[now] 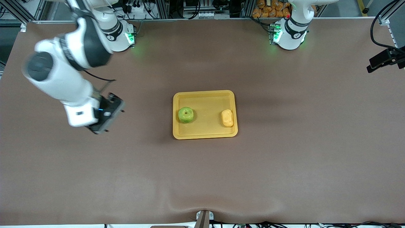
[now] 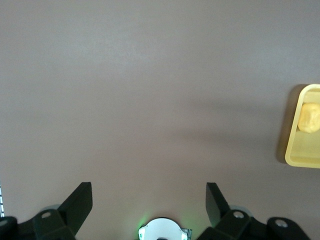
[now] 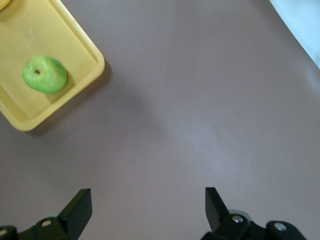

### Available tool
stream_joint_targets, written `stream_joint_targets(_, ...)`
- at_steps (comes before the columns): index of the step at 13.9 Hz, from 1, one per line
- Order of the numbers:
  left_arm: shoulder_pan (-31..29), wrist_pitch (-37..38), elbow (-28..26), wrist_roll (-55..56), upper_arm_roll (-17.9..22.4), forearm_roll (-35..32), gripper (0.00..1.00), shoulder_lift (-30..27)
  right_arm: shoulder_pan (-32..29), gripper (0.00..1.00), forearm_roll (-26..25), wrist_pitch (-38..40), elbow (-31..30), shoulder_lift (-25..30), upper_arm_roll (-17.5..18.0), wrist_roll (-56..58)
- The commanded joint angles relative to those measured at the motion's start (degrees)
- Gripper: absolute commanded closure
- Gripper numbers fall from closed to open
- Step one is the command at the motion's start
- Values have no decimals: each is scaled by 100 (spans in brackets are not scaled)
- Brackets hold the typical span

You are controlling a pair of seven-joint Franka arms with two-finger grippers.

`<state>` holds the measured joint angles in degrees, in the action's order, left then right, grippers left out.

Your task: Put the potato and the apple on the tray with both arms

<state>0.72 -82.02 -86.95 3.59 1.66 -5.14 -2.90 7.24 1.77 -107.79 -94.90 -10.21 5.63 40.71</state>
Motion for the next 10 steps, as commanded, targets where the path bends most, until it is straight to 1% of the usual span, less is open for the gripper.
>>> stream_joint_targets(1,78,-25,-375,-131,80,135,0,-360,-599,0,148,564,-125,614,105,-124)
stream_joint_targets(2,69,-25,-375,-131,63,197,0,-377,-636,0,148,740,-126,782,0,-351)
stream_joint_targets(3,78,-16,-384,-131,62,197,0,-378,-601,0,148,1064,-108,888,-262,-771)
stream_joint_targets(4,87,-16,-401,-131,54,197,0,-378,-601,0,148,1267,-108,993,-386,-1088)
stream_joint_targets(6,61,-7,-463,-131,-112,197,0,-430,-654,0,148,1523,-108,1248,-510,-1668)
stream_joint_targets(7,69,-16,-506,-122,-166,197,0,-456,-636,0,148,1681,-108,1275,-641,-2246)
stream_joint_targets(8,69,-7,-524,-122,-244,197,0,-465,-636,0,140,1865,-30,1293,-686,-2800)
stream_joint_targets(10,60,-16,-559,0,-377,206,0,-466,-645,0,131,2042,112,1354,-721,-3540)
